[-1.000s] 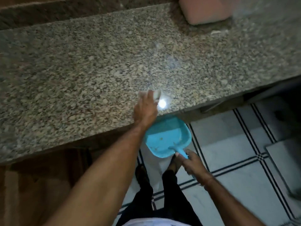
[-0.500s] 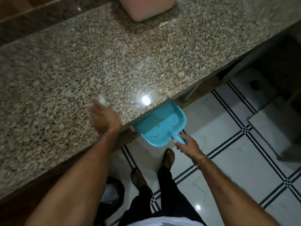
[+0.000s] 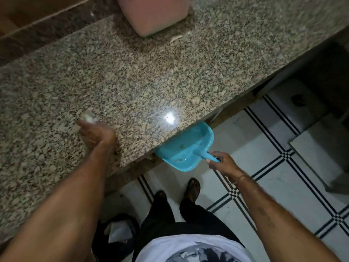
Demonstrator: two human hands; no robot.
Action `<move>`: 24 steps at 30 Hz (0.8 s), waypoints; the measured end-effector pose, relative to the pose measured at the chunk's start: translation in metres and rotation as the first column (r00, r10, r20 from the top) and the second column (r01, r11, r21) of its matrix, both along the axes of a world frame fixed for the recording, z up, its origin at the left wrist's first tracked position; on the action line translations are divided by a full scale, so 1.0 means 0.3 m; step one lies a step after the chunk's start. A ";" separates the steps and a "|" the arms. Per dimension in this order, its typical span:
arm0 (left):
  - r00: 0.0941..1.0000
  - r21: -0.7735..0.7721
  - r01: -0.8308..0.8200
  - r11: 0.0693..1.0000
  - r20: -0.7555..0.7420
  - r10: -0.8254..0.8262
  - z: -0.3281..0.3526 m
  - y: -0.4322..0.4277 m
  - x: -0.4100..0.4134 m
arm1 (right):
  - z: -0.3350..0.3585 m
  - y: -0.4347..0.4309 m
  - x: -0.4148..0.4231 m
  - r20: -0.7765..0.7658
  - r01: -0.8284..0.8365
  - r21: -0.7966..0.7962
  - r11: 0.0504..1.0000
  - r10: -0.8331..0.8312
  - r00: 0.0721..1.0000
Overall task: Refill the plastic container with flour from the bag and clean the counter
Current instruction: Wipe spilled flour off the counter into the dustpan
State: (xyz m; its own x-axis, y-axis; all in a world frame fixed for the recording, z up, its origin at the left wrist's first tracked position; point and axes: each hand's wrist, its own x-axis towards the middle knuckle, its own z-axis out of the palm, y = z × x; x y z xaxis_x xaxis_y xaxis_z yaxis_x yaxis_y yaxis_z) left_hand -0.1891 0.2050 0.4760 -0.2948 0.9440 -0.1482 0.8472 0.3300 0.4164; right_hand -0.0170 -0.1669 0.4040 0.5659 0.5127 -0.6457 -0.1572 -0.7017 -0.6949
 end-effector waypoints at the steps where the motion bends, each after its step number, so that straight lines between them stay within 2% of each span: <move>1: 1.000 0.002 0.023 1.000 -0.019 -0.023 -0.010 -0.004 0.046 | -0.006 0.002 0.006 -0.004 0.007 0.003 1.000 -0.007 1.000; 2: 0.996 0.011 0.085 0.996 -0.038 -0.085 -0.009 -0.022 0.107 | -0.013 0.003 0.010 -0.010 0.017 0.009 1.000 -0.017 1.000; 4: 0.928 0.065 0.373 0.926 -0.046 -0.370 0.003 -0.089 0.247 | -0.024 0.004 0.015 -0.032 0.044 -0.001 0.999 -0.044 0.999; 6: 0.704 0.100 0.708 0.699 -0.038 -0.709 0.004 -0.172 0.368 | -0.023 0.000 0.022 -0.055 0.048 -0.010 0.999 -0.049 0.997; 7: 0.569 0.103 0.818 0.565 -0.006 -0.822 0.001 -0.198 0.410 | -0.018 -0.003 0.027 -0.063 0.050 -0.010 0.999 -0.051 0.997; 8: 0.484 0.113 0.867 0.485 0.035 -0.874 0.010 -0.204 0.441 | -0.016 -0.005 0.034 -0.071 0.058 -0.013 0.998 -0.058 0.996; 9: 0.490 0.117 0.861 0.495 0.065 -0.869 0.017 -0.175 0.457 | -0.012 -0.007 0.040 -0.083 0.069 -0.022 0.997 -0.071 0.994; 11: 0.671 0.128 0.730 0.672 0.059 -0.739 0.031 -0.065 0.449 | 0.004 -0.010 0.050 -0.118 0.089 -0.037 0.995 -0.093 0.989; 13: 0.857 0.111 0.505 0.856 0.054 -0.513 0.023 0.082 0.394 | 0.015 -0.010 0.057 -0.160 0.104 -0.039 0.994 -0.109 0.981; 14: 0.912 0.090 0.406 0.909 0.021 -0.410 0.009 0.147 0.363 | 0.017 -0.012 0.061 -0.172 0.115 -0.040 0.993 -0.121 0.978; 16: 0.939 0.093 0.340 0.936 -0.094 -0.332 -0.035 0.206 0.363 | 0.022 -0.014 0.067 -0.187 0.143 -0.059 0.988 -0.151 0.971; 17: 0.921 0.107 0.383 0.918 -0.125 -0.370 -0.049 0.194 0.391 | 0.021 -0.014 0.069 -0.193 0.157 -0.072 0.985 -0.168 0.967; 19: 0.831 0.131 0.553 0.823 -0.166 -0.532 -0.064 0.113 0.488 | 0.019 -0.014 0.071 -0.202 0.185 -0.089 0.979 -0.200 0.959; 21: 0.657 0.152 0.753 0.640 -0.117 -0.745 -0.043 0.006 0.598 | 0.026 -0.010 0.073 -0.204 0.203 -0.093 0.975 -0.218 0.954; 23: 0.324 0.194 0.930 0.313 -0.027 -0.946 -0.013 -0.080 0.689 | 0.043 -0.005 0.082 -0.195 0.224 -0.095 0.970 -0.239 0.951; 24: 0.188 0.208 0.961 0.184 0.004 -0.982 -0.006 -0.094 0.725 | 0.053 -0.003 0.090 -0.188 0.237 -0.092 0.967 -0.251 0.950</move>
State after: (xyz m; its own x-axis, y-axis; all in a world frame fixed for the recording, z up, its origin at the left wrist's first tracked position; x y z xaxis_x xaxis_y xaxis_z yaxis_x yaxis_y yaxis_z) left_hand 0.0285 0.1767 0.4742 0.8819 0.4688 0.0498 0.3906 -0.7858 0.4795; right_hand 0.0098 -0.1680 0.4200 0.5267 0.3261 -0.7850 -0.4579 -0.6692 -0.5852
